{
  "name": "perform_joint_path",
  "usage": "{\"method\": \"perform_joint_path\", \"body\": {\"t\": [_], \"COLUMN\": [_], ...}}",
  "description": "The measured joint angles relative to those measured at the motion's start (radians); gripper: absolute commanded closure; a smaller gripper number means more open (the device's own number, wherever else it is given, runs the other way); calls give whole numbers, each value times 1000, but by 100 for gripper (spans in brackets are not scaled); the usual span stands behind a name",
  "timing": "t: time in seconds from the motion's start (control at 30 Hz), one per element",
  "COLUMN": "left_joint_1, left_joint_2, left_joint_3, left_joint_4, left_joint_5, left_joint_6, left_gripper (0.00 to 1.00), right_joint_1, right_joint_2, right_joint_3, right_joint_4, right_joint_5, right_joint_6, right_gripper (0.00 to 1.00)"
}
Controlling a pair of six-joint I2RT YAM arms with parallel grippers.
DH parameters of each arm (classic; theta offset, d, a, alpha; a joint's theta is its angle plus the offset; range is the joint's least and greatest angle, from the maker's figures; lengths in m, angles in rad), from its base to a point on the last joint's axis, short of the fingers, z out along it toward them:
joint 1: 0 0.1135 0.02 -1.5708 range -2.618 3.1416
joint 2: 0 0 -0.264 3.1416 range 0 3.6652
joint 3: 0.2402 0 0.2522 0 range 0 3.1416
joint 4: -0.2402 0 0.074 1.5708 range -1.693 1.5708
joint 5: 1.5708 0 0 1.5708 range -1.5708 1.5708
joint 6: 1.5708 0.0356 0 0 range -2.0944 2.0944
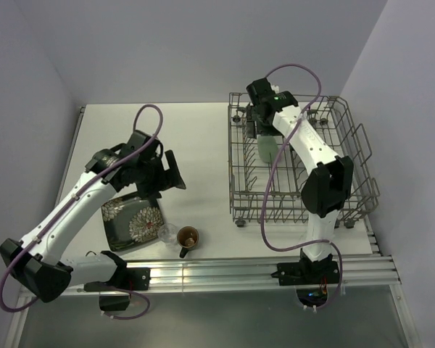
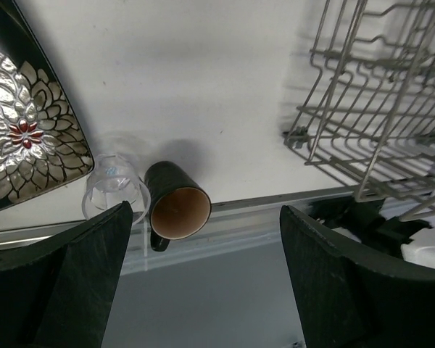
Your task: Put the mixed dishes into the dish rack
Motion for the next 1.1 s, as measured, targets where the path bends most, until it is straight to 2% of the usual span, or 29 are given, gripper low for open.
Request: {"method": "perform_joint_path", "body": {"t": [0.2, 0.3, 0.4, 0.53, 0.6, 0.83, 1.1], "left_joint_1": [-133, -200, -254, -287, -291, -297, -300], "left_joint_2": [96, 142, 148, 130, 128, 136, 230], "left_joint_3": [0, -3, -39, -130, -167, -212, -222], "left_joint_4": [0, 0, 10, 25, 31, 93, 178], "left_joint_5": [-32, -41, -44, -44, -45, -41, -31], "left_joint_6": [16, 26, 40, 48, 51, 107, 190], "left_gripper": [23, 37, 44, 45, 48, 49, 45], "right_joint_1": [37, 55, 71, 85, 90, 94, 94], "right_joint_2": [-104, -223, -416, -653, -707, -769, -856], "right_joint_3": [39, 38, -53, -179, -208, -236, -256], "right_joint_4": [-21, -19, 21, 28, 26, 2, -12], "right_joint_5": [-15, -68, -148, -237, -265, -308, -309], "right_joint_6": [18, 46, 86, 134, 145, 140, 135], "right_gripper": [0, 0, 0, 0, 0, 0, 0]}}
